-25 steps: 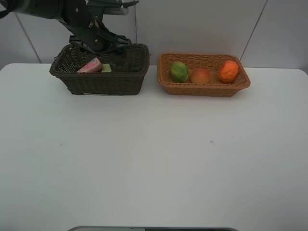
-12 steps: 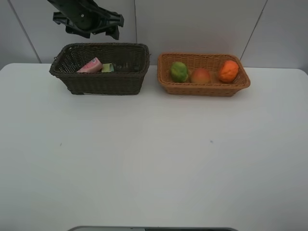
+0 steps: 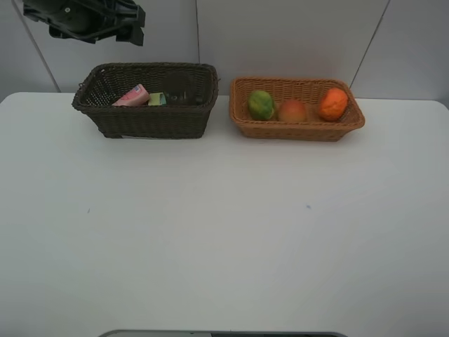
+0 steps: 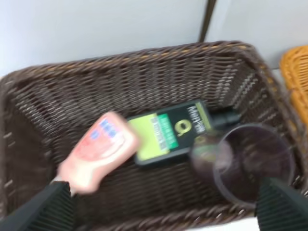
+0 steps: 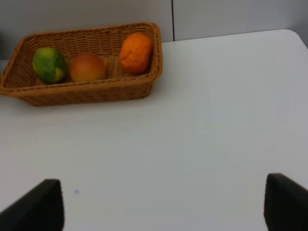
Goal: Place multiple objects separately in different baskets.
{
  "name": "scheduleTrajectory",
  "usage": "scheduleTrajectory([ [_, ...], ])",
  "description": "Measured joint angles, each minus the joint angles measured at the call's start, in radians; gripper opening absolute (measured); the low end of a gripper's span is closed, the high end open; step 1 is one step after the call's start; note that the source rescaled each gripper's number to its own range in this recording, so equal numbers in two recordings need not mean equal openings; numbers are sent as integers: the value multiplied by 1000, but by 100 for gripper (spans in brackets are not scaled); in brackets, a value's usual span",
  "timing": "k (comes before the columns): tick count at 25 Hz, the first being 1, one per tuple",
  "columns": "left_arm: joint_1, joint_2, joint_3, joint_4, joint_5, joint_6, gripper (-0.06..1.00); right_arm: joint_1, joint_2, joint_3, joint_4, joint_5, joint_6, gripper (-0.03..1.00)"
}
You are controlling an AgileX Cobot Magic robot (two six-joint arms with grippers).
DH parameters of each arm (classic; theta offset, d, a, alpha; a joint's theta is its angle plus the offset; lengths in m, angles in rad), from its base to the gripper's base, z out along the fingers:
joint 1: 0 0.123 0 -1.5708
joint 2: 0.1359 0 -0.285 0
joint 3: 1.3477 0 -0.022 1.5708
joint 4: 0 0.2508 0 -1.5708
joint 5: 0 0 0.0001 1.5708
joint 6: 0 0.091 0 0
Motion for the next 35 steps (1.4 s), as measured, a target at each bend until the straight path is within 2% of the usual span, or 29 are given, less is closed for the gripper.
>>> scheduleTrajectory([
  [5, 71, -171, 149, 10, 1, 0, 98, 0, 0, 0, 0, 0, 0, 78],
  [10, 90, -337, 270, 23, 27, 0, 98, 0, 0, 0, 0, 0, 0, 78],
  [16, 90, -494, 324, 12, 179, 18, 98, 0, 0, 0, 0, 0, 0, 78],
  [20, 90, -558, 324, -55, 310, 82, 98, 0, 0, 0, 0, 0, 0, 78],
  [25, 90, -621, 335, -166, 427, 217, 98, 0, 0, 0, 0, 0, 0, 78],
  [28, 90, -695, 382, -195, 438, 251, 98, 0, 0, 0, 0, 0, 0, 78],
  [35, 90, -941, 523, -199, 438, 261, 98, 0, 0, 0, 0, 0, 0, 78],
])
